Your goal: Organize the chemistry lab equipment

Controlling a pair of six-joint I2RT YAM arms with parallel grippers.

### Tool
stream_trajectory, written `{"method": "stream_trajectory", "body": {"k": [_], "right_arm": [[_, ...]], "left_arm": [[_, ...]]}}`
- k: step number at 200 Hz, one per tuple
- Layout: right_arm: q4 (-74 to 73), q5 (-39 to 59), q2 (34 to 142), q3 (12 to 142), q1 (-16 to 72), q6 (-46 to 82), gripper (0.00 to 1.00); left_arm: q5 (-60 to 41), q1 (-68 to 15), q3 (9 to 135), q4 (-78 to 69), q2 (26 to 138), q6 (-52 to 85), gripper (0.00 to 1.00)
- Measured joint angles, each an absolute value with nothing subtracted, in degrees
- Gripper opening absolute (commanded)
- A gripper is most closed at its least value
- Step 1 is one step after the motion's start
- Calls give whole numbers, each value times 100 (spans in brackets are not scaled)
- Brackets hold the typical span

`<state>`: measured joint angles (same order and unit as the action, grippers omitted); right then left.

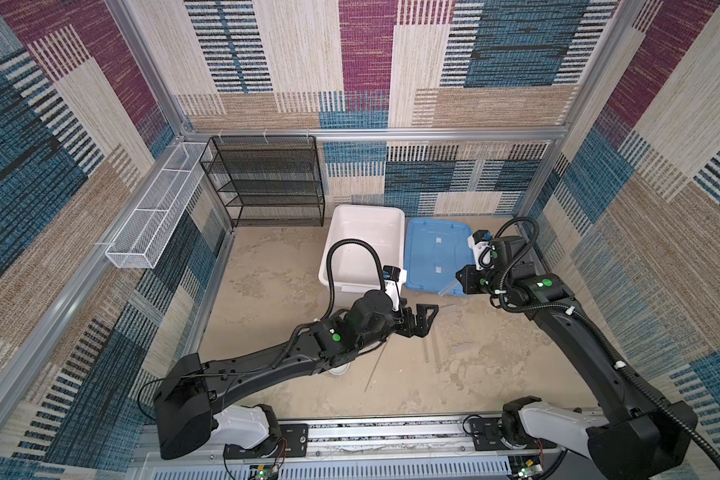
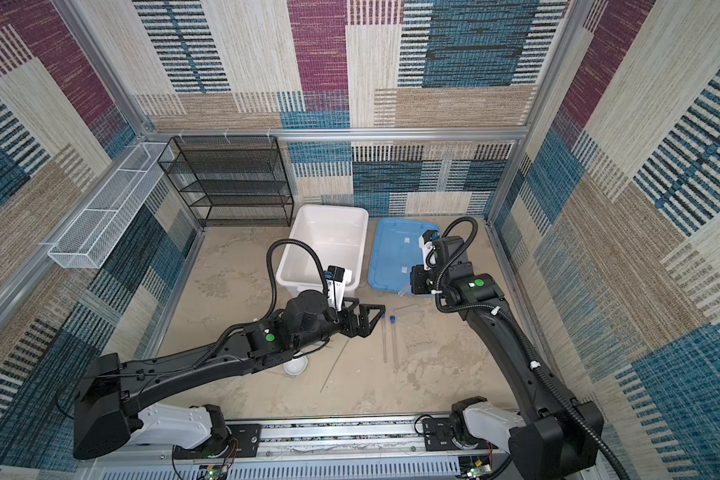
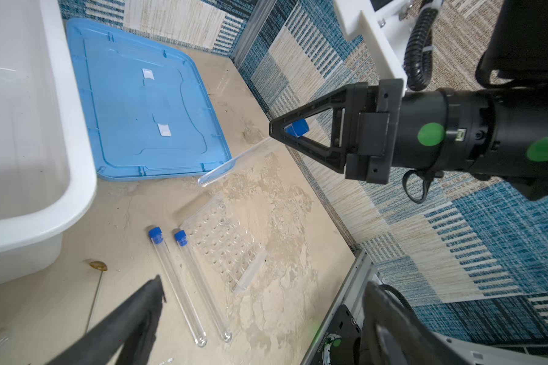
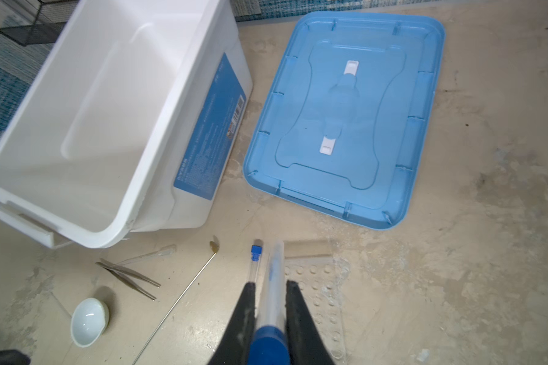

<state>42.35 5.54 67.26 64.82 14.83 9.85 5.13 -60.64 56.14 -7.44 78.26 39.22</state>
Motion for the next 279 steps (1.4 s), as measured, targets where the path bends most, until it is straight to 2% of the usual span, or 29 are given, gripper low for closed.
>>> {"method": "stream_trajectory", "body": {"k": [86,279], "right_arm": [[4453,-163,6672,6145,1490,980,16],[4060,-257,6923,5887,1531,987,16]], "left_arm": [[213,-6108,5688,-790,8267,3944,99],[-19,-6141,5426,-1363,8313,3920,99]]}}
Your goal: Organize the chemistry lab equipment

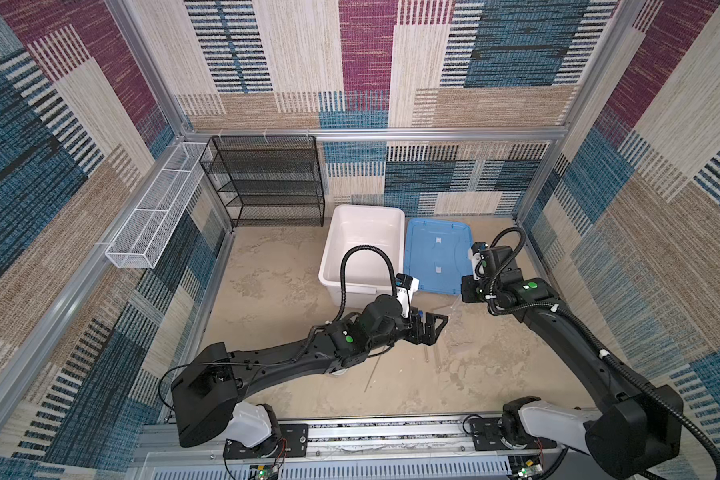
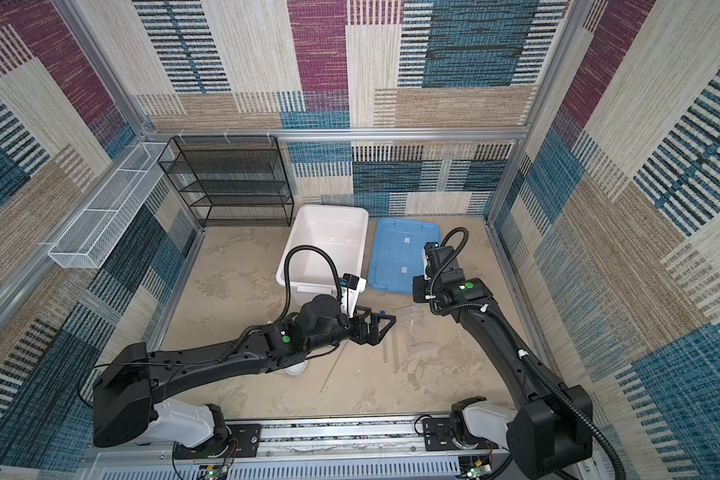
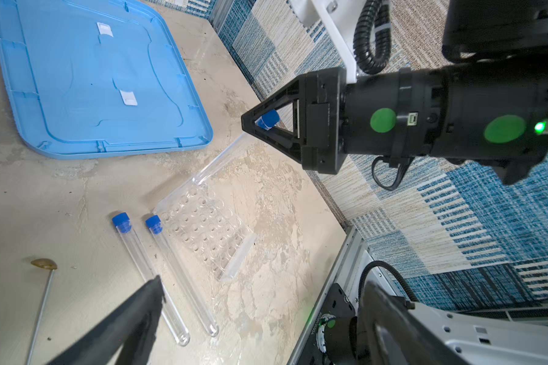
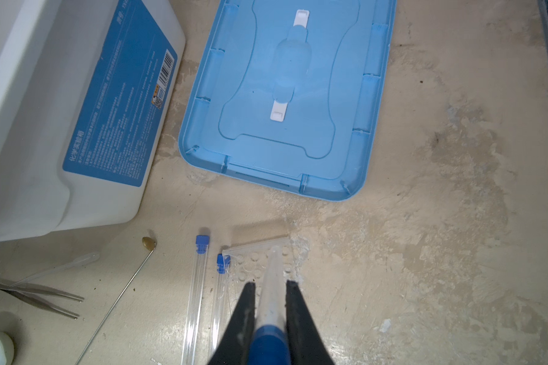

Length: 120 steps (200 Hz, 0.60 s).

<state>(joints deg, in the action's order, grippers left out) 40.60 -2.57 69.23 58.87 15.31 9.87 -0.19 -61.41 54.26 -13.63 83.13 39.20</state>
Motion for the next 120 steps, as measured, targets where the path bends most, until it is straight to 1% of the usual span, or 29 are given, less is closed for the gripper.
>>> {"method": "stream_trajectory", "body": {"k": [120], "right_arm": [[4248,-261,6914,5935,1531,980,16]], "left_arm": [[-16,-6141,5426,-1361,8326,3918,99]]}}
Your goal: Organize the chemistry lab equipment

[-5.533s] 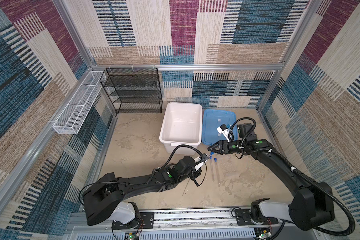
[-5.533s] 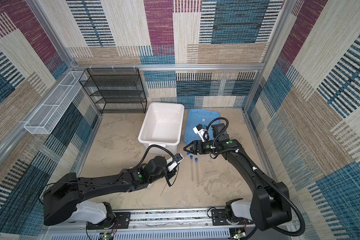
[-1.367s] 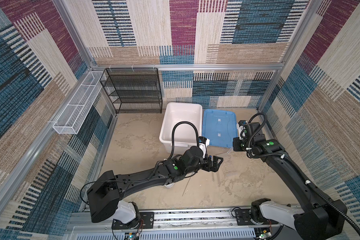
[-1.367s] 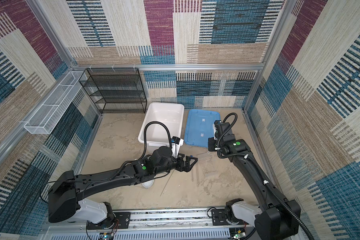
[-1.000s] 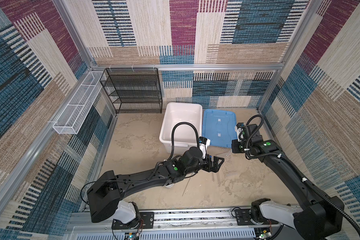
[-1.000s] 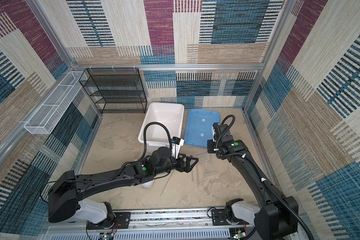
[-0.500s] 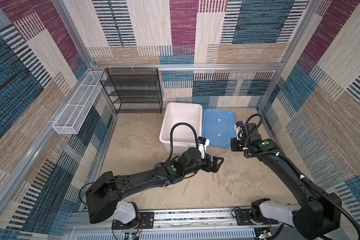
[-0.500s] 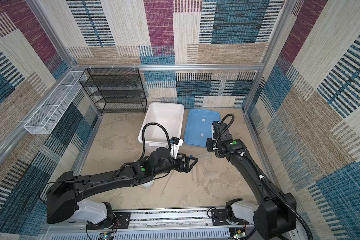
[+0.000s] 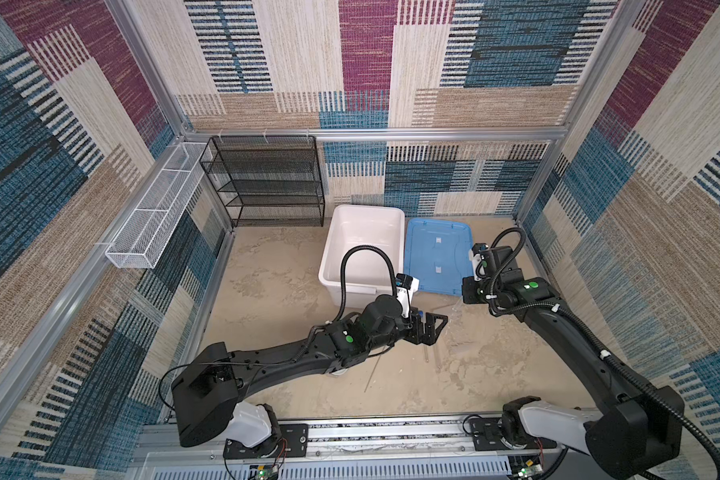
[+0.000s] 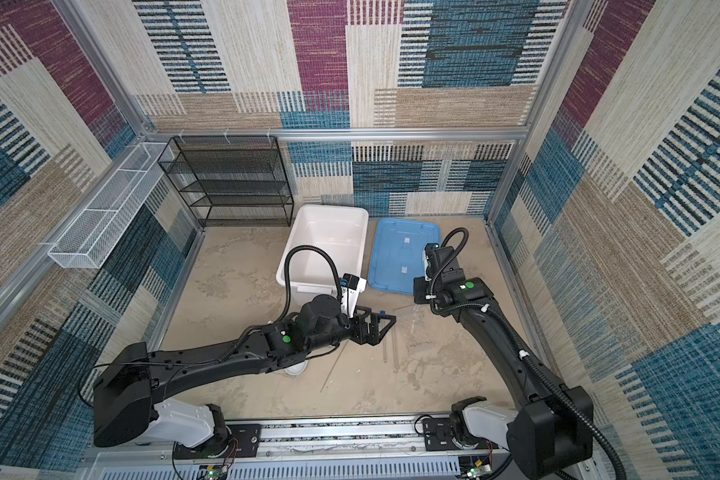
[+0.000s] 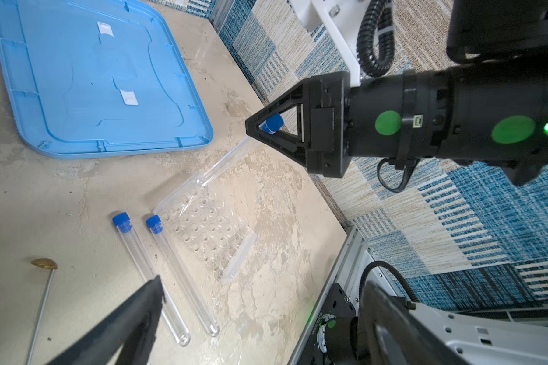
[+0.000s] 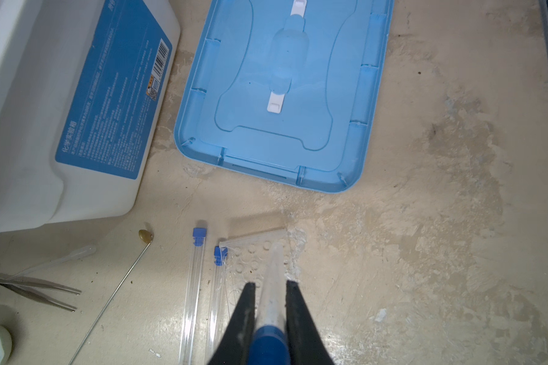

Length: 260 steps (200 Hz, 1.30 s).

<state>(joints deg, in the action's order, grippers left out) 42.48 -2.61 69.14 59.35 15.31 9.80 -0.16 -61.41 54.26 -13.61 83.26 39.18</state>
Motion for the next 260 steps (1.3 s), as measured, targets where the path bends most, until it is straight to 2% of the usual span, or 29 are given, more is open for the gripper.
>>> {"method": "stream_trajectory", "body": {"k": [260], "right_arm": [[4136,-207,7201,5782,1531,926,19]], "left_arm": [[-10,-6141,5328,-1372,8313,3918,99]]}}
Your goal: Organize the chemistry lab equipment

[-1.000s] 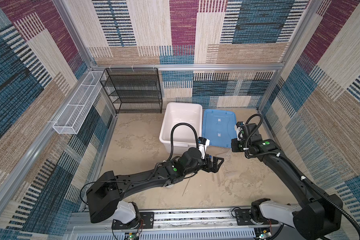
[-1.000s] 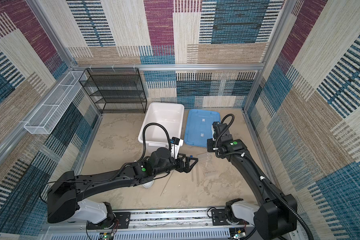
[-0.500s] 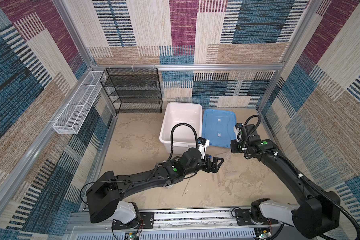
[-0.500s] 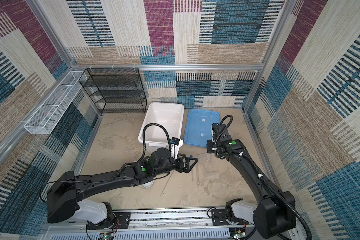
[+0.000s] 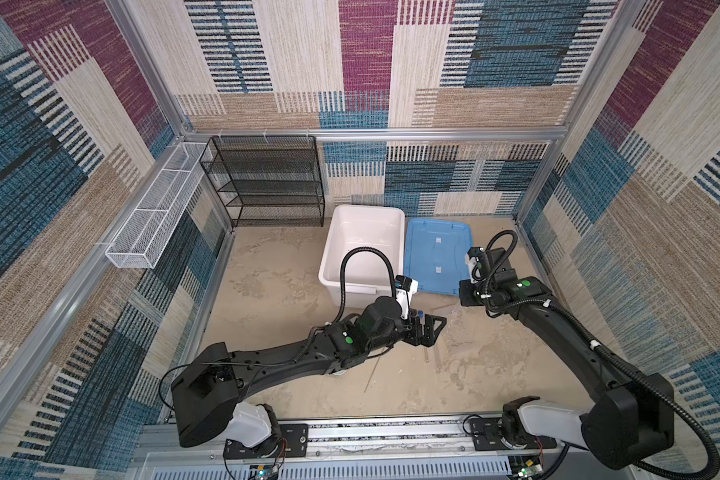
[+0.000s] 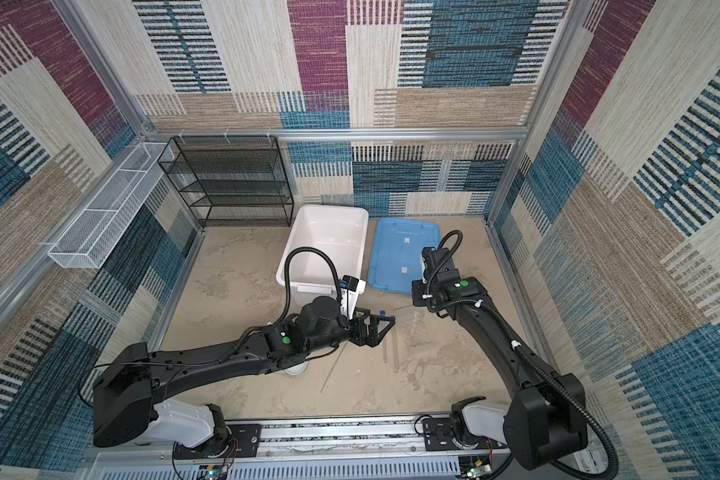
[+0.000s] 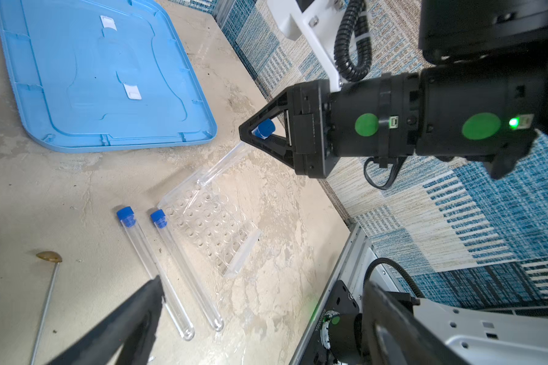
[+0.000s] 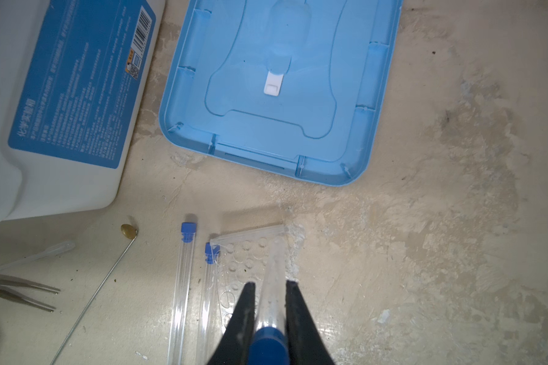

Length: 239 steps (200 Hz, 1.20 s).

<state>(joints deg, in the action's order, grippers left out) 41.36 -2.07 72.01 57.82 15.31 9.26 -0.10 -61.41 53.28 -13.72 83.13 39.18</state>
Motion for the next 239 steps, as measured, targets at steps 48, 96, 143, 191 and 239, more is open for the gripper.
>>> {"method": "stream_trajectory", "body": {"k": [48,96,143,191,239], "right_arm": [[4134,-178,7269,5758,1531,967,23],[4132,-156,7273,5747,1531,987,28],[4128,-154,7284,5747,1531,987,37],[4117,-150,7240,5747,1531,1048,99],[4012,-1,6624,5876,1531,1146,99]], "left_arm": [[10,-6141,5293,-1391,8287,3918,99],[32,-6139,5260,-1411,8252,3918,99],[117,-6141,5236,-1420,8239,3918,99],[134,-6141,5234,-1417,8239,3909,99],[198,-6152,5415,-1039,8239,3686,98]]}}
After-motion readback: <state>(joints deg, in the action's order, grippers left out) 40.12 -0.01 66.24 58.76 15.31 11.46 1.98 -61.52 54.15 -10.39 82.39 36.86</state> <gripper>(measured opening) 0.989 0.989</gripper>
